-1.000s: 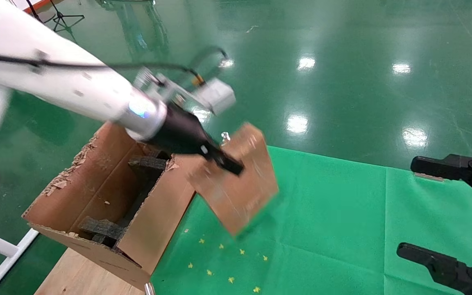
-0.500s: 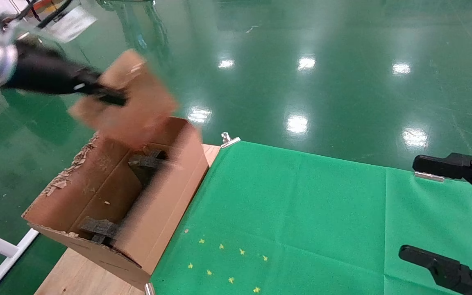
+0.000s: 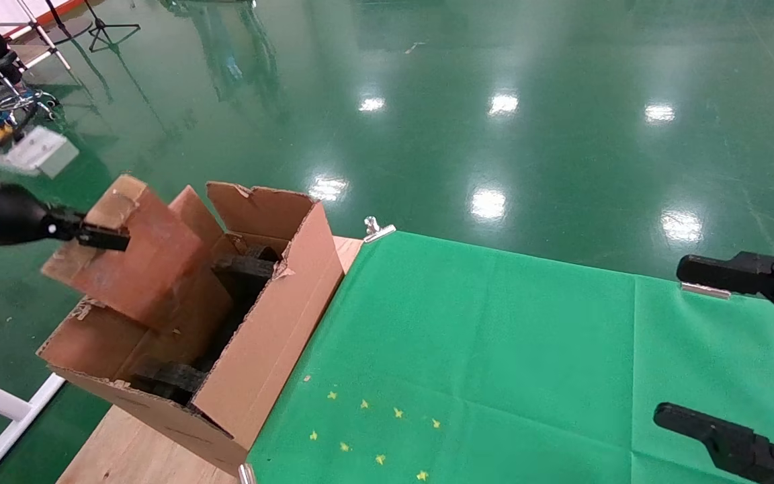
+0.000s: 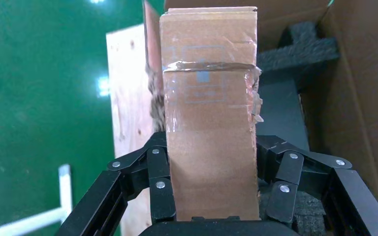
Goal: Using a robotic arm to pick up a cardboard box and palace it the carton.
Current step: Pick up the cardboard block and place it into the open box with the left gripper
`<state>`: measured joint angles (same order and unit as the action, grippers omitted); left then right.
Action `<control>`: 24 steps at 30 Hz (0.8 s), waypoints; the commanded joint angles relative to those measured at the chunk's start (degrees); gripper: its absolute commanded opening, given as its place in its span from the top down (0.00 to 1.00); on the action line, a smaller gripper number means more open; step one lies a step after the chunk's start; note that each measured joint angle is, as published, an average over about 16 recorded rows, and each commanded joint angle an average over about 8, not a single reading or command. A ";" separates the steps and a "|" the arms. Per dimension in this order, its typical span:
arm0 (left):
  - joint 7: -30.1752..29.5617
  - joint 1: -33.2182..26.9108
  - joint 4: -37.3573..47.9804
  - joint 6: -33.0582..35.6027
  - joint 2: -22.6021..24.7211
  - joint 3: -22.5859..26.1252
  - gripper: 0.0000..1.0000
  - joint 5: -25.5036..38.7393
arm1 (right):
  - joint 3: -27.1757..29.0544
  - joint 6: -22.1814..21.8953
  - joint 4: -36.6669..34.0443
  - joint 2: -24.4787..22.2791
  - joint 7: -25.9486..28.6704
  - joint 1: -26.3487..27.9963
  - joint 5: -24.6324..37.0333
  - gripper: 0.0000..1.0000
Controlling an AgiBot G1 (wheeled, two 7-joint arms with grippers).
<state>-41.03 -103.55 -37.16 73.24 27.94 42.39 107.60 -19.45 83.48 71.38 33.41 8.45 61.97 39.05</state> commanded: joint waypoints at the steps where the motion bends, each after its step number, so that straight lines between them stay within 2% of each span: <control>1: 1.77 1.29 3.46 -1.65 0.03 -0.15 1.00 -0.74 | 0.00 0.00 0.00 0.00 0.00 0.00 0.00 0.00; 13: 8.30 6.17 17.24 -12.75 7.27 -0.39 1.00 -1.87 | 0.00 0.00 0.00 0.00 0.00 0.00 0.00 0.00; 24: 10.47 8.06 27.55 -16.02 13.15 0.95 1.00 -0.29 | -0.01 0.00 0.00 0.00 0.00 0.00 0.00 0.00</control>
<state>-30.66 -95.63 -10.08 57.19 40.77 43.16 107.05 -19.45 83.47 71.38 33.40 8.45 61.97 39.04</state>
